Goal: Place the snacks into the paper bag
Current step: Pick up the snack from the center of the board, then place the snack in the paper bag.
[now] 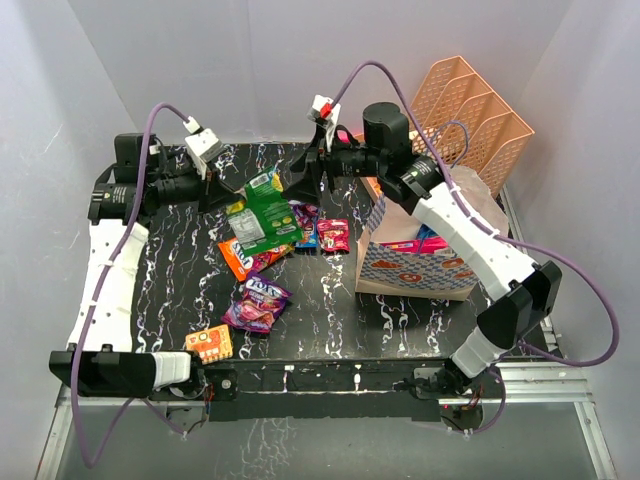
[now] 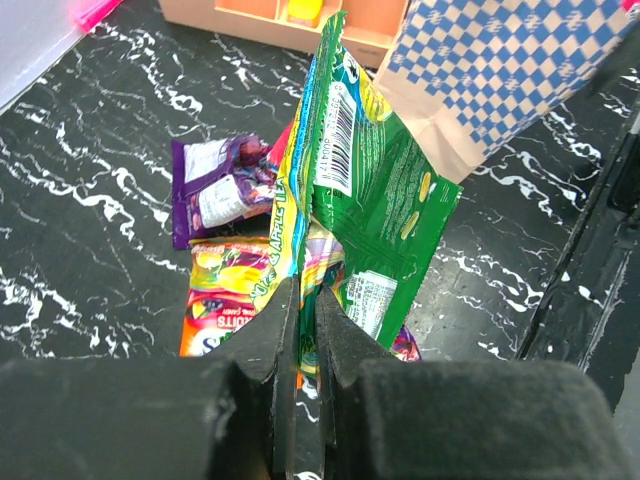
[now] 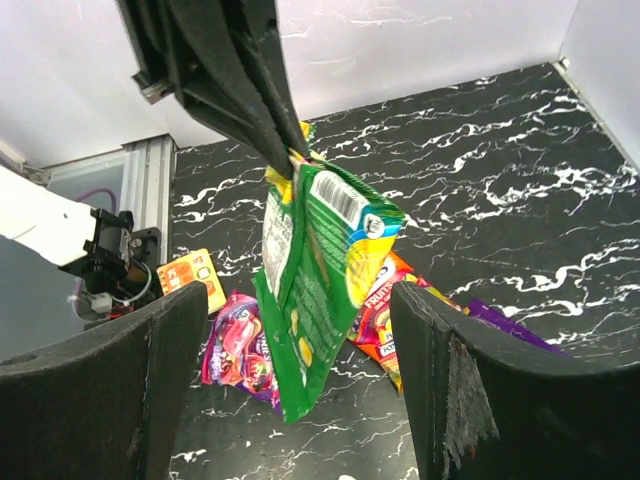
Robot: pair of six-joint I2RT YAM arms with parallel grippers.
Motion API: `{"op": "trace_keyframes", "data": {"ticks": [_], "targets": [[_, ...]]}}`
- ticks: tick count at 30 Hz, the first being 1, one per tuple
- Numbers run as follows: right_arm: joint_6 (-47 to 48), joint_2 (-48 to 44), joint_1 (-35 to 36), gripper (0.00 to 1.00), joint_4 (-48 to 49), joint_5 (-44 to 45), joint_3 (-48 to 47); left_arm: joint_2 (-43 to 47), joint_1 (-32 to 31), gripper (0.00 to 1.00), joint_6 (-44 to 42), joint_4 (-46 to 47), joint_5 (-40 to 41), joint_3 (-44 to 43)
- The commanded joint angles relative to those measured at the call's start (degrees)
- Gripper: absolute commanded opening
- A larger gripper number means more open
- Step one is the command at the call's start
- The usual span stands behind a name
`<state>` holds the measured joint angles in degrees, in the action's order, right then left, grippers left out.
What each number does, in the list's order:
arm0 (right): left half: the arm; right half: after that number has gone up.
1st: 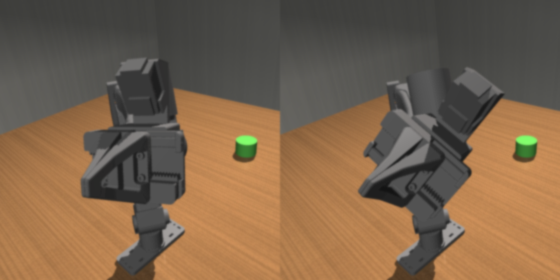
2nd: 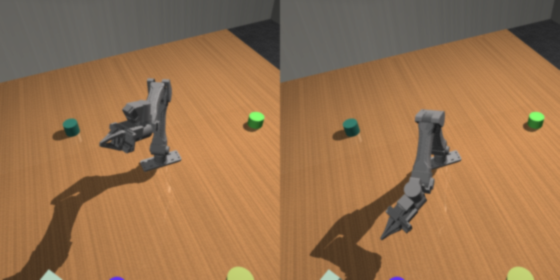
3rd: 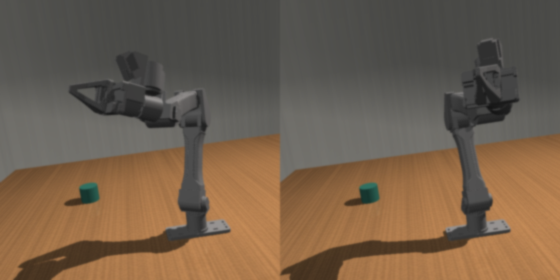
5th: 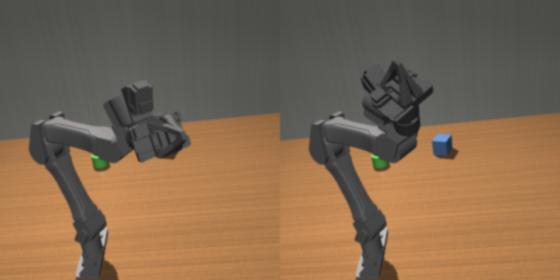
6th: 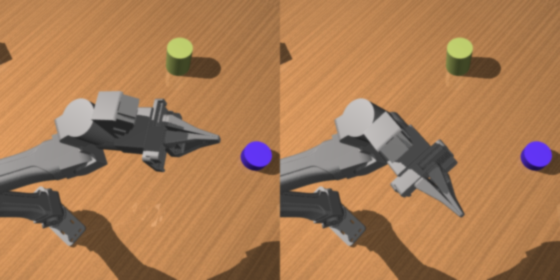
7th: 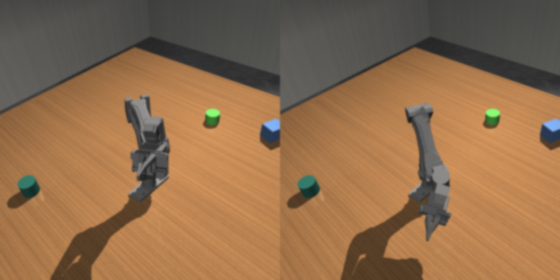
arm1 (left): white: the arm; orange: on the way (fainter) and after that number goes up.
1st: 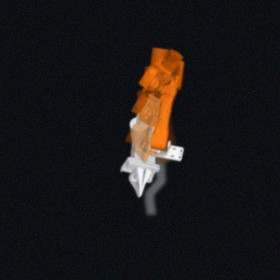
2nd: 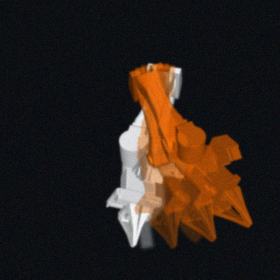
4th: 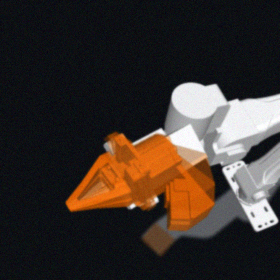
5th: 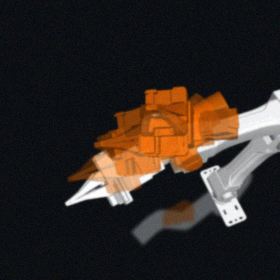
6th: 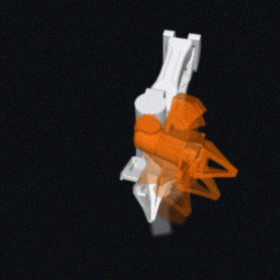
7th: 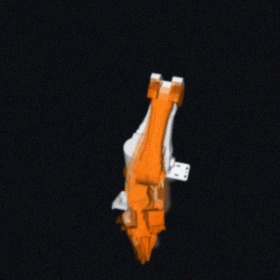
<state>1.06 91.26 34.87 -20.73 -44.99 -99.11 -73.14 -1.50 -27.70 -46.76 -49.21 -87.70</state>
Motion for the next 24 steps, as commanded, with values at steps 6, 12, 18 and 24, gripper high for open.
{"op": "trace_keyframes", "data": {"ticks": [6,12,18,24], "targets": [[-5.5,1.9,0.4,0.76,6.8,-1.8,0.9,5.3,-3.0,0.0,2.4,4.8,-6.9,1.1],[-8.8,3.6,0.5,0.66,8.9,-4.5,0.0,5.3,-4.5,0.0,3.1,4.3,-6.3,1.4],[-10.6,4.4,0.5,0.51,10.0,-5.6,-0.4,5.3,-7.1,0.0,2.4,4.1,-4.2,2.4],[-11.0,4.8,0.5,0.33,10.2,-6.7,-0.3,5.3,-9.0,0.0,2.4,4.5,-2.4,3.0]]}}
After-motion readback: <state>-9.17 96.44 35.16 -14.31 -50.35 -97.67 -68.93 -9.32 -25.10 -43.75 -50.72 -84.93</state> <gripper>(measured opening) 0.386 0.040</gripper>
